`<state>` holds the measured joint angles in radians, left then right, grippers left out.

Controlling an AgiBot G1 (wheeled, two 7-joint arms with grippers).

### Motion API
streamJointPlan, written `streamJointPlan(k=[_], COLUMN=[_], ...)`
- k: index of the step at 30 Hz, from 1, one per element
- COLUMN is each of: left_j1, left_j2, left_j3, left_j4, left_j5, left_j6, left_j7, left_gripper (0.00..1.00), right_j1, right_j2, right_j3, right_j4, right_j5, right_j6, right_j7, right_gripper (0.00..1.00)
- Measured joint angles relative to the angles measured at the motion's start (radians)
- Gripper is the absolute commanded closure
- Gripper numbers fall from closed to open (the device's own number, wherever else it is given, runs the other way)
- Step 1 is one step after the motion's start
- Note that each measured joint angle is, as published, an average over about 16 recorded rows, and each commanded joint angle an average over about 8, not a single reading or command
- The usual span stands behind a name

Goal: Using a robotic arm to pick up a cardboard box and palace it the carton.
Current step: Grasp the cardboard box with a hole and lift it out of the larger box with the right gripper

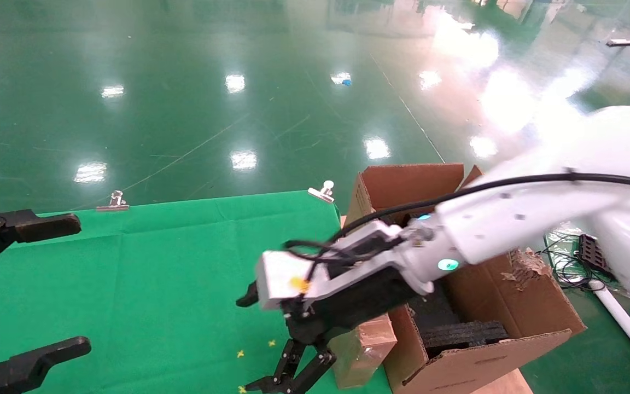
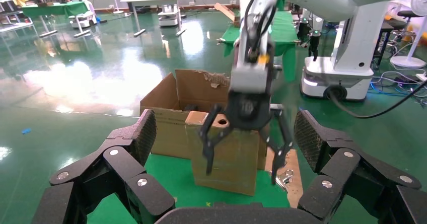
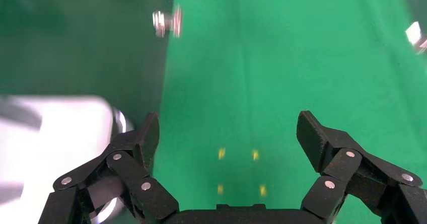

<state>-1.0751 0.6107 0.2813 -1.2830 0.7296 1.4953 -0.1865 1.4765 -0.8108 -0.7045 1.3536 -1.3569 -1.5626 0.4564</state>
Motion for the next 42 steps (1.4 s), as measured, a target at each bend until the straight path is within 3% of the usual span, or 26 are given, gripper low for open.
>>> streamJointPlan(k=[7, 23, 32, 42], left_j1=[0.0, 0.0, -0.001, -0.001], left_j2=[0.0, -0.001, -0.001, -0.001], left_j3=[0.001, 0.002, 0.002, 0.003], left_j4=[0.0, 0.0, 0.0, 0.0], left_j5=[0.0, -0.001, -0.002, -0.002], left_j6=[0.0, -0.001, -0.001, -0.001], left_j7=[0.0, 0.001, 0.001, 0.002], left_gripper=[0.0, 0.0, 0.0, 0.0], right_j1=[0.204, 0.656, 0.762, 0.79], right_j2=[-0.052, -0.076, -0.122, -0.156], right_j3=[-0.214, -0.727, -0.923, -1.011], right_j4=[-0.001, 0.002, 0.006, 0.007], right_j5=[-0.108, -0.164, -0.161, -0.105], right_j6=[-0.02, -0.019, 0.0, 0.027], right_j7=[0.102, 0.284, 0.349, 0.387], right_gripper=[0.0, 0.0, 0.0, 0.0])
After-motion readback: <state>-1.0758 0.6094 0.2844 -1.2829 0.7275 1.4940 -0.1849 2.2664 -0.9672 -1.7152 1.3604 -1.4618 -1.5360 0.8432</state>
